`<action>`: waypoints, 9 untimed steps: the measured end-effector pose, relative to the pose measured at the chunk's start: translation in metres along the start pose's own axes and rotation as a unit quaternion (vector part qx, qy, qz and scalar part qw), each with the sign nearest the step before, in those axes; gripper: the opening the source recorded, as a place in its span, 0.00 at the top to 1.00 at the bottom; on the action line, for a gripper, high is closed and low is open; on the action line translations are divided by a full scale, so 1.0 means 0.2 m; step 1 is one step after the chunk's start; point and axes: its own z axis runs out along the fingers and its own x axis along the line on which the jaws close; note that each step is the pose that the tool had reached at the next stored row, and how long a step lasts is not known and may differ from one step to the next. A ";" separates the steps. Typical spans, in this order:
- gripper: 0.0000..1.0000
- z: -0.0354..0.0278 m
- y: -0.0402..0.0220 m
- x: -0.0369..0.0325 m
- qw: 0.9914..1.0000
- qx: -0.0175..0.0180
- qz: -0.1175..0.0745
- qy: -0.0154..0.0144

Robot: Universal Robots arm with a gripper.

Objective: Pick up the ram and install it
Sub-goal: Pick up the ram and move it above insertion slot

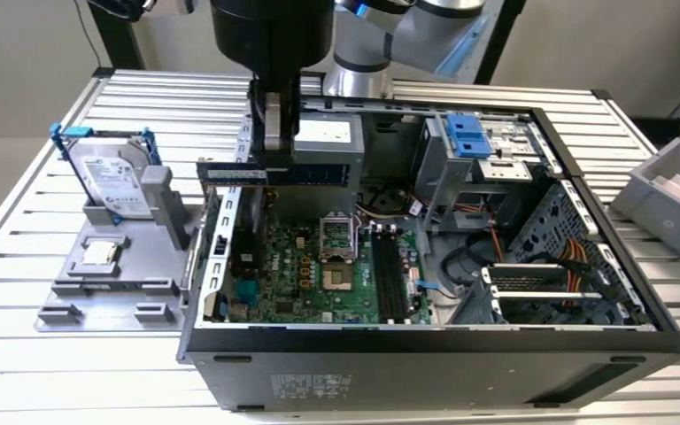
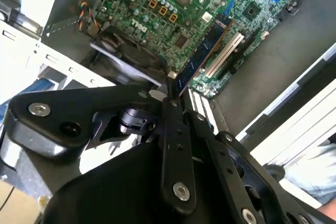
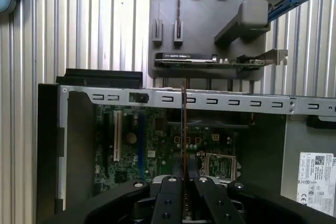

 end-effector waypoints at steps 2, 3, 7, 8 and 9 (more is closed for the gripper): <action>1.00 -0.001 -0.017 0.000 1.000 0.000 0.000 0.000; 1.00 -0.001 -0.025 0.000 1.000 0.000 0.000 0.000; 1.00 -0.002 -0.059 0.001 1.000 0.000 0.000 0.000; 1.00 -0.002 -0.067 0.001 1.000 0.000 0.000 0.000; 1.00 -0.003 -0.076 0.001 1.000 0.000 0.000 0.000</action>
